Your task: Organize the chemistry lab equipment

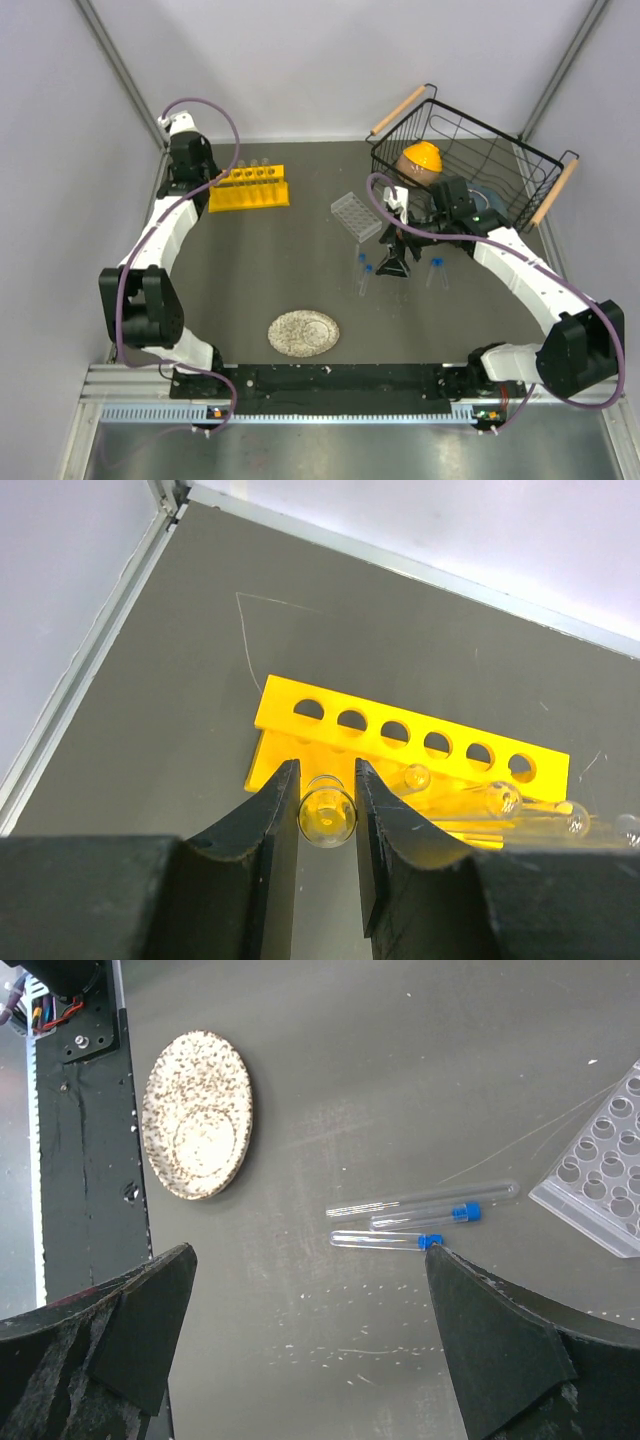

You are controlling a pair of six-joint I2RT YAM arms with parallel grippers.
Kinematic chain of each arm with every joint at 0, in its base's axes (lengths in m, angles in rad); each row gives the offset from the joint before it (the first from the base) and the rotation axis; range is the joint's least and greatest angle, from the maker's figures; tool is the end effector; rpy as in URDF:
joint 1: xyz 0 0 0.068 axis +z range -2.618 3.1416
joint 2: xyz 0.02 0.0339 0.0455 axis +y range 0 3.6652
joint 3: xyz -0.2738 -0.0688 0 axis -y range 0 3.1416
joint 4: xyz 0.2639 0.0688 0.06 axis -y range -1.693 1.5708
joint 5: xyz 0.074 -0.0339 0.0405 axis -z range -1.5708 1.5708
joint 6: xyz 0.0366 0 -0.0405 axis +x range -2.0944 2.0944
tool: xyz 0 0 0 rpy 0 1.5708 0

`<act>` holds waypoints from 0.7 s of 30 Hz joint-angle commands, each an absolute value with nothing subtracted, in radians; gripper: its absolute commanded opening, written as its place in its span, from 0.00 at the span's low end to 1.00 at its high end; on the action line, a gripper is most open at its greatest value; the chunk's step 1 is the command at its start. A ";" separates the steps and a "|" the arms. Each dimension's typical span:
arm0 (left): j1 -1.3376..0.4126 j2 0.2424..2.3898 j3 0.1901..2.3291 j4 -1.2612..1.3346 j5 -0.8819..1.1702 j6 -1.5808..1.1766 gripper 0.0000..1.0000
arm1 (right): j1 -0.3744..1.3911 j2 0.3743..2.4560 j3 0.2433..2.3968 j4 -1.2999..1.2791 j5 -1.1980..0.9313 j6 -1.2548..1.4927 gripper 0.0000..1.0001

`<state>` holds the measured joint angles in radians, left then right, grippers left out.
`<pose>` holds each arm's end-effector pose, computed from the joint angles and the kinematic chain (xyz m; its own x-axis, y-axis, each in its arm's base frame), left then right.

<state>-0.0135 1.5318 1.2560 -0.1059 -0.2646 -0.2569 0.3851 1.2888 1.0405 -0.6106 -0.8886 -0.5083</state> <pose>0.3811 0.0044 0.3322 -0.3019 -0.2412 -0.9223 -0.3168 0.9379 -0.1416 0.2468 0.1307 0.2963 -0.2690 -0.4401 -0.8567 -0.9589 0.2056 0.1954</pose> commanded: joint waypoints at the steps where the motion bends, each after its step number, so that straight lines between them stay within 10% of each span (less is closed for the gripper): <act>1: 0.018 1.584 1.338 -0.058 -0.233 -0.242 0.03 | 0.374 1.244 1.035 -0.578 -0.927 -0.541 0.99; 21: 0.046 1.715 1.404 -0.075 -0.123 -0.310 0.04 | 0.376 1.275 1.034 -0.580 -0.919 -0.546 0.99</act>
<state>0.0406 1.6997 1.3472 -0.1055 -0.1482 -0.2913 0.3832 1.2770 1.0336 -0.6094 -0.8917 -0.5236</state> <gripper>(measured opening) 0.299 0.987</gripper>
